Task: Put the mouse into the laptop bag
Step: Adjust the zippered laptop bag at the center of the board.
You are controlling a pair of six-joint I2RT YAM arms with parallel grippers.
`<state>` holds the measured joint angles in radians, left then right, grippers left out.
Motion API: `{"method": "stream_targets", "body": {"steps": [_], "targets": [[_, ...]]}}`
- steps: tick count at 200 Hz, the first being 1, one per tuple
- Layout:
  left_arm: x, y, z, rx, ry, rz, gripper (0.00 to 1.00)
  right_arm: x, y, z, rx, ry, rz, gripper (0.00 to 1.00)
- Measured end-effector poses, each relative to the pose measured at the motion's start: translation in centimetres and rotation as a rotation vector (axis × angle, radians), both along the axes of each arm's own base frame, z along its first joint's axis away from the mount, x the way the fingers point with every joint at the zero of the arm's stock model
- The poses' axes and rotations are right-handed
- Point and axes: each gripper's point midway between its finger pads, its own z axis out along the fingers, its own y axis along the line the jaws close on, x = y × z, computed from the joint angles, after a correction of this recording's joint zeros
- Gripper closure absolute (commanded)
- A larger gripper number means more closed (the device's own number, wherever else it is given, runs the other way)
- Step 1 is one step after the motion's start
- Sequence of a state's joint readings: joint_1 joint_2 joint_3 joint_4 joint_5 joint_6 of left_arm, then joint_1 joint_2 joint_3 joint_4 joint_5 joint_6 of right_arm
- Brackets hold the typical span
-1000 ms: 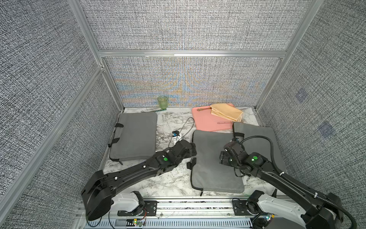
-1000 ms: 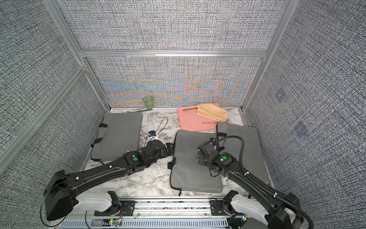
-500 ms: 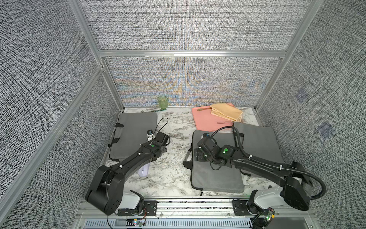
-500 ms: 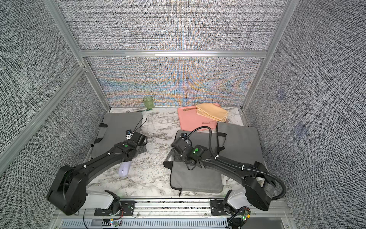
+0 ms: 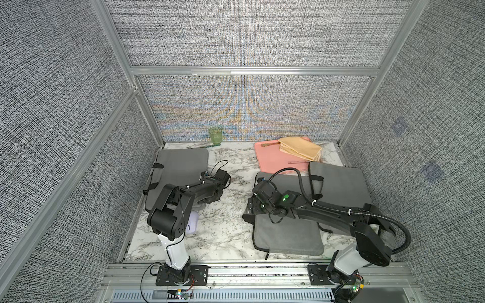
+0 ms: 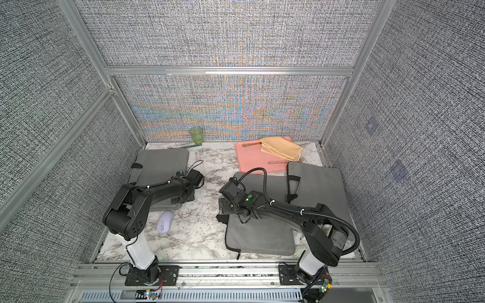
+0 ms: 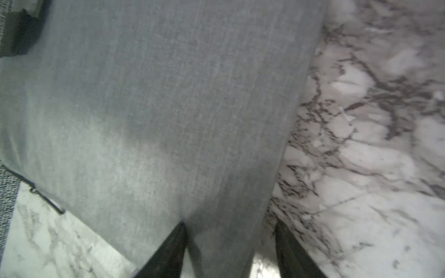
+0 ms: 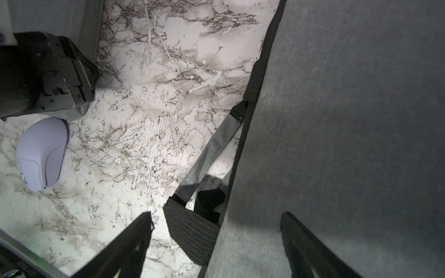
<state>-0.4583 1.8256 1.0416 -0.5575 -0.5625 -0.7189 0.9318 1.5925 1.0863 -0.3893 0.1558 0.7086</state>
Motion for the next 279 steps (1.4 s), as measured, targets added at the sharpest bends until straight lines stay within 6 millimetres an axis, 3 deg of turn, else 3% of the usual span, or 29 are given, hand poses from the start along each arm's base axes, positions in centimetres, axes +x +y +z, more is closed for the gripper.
{"method": "stream_targets", "body": {"steps": [9,15,55,84,112,119,135,141,147,161,192,206,225,237,253,279], "targets": [[0.0,0.3,0.0,0.009,0.010,0.005,0.92,-0.1,0.0,-0.2,0.000,0.004,0.001,0.13],[0.2,0.2,0.2,0.012,0.010,0.004,1.00,-0.1,-0.1,-0.3,-0.001,0.004,0.001,0.13],[2.0,-1.5,0.8,-0.055,0.010,-0.025,1.00,-0.2,-0.6,-0.8,-0.002,0.006,-0.004,0.13],[5.6,-7.4,2.2,-0.268,0.015,-0.085,1.00,-0.2,-1.4,-1.4,-0.006,0.012,-0.020,0.13],[6.8,-13.4,3.1,-0.433,0.044,-0.175,1.00,0.0,-1.8,-1.8,-0.005,0.017,-0.039,0.13],[7.1,-15.1,3.3,-0.469,0.050,-0.202,0.84,0.3,-1.8,-1.8,-0.002,0.015,-0.043,0.13],[7.2,-18.7,4.0,-0.551,0.068,-0.265,0.25,0.4,-1.7,-2.3,-0.004,0.019,-0.043,0.13],[7.3,-19.9,4.6,-0.576,0.061,-0.287,0.10,0.4,-1.7,-2.5,-0.007,0.022,-0.043,0.13],[7.5,-20.8,5.3,-0.600,0.051,-0.306,0.00,0.3,-1.6,-2.7,-0.008,0.025,-0.041,0.14],[7.7,-21.8,6.8,-0.636,0.026,-0.327,0.01,0.1,-1.6,-3.3,-0.006,0.034,-0.035,0.13],[6.8,-19.5,10.7,-0.649,-0.044,-0.300,0.01,-0.5,-0.8,-3.8,-0.003,0.038,-0.009,0.13],[5.5,-16.6,12.5,-0.656,-0.094,-0.267,0.01,-0.7,0.4,-3.6,0.012,0.037,0.015,0.12],[3.1,-11.0,13.7,-0.652,-0.171,-0.170,0.01,-0.3,2.6,-3.0,0.044,0.022,0.033,0.10],[1.1,-7.5,13.8,-0.613,-0.236,-0.099,0.01,0.0,4.1,-2.8,0.067,0.019,0.036,0.10],[-1.6,-4.3,13.0,-0.589,-0.287,-0.055,0.01,0.3,6.0,-3.0,0.097,0.033,0.037,0.10],[-3.4,1.2,10.7,-0.536,-0.341,0.089,0.01,1.4,8.9,-3.5,0.146,0.047,0.021,0.08]]}}
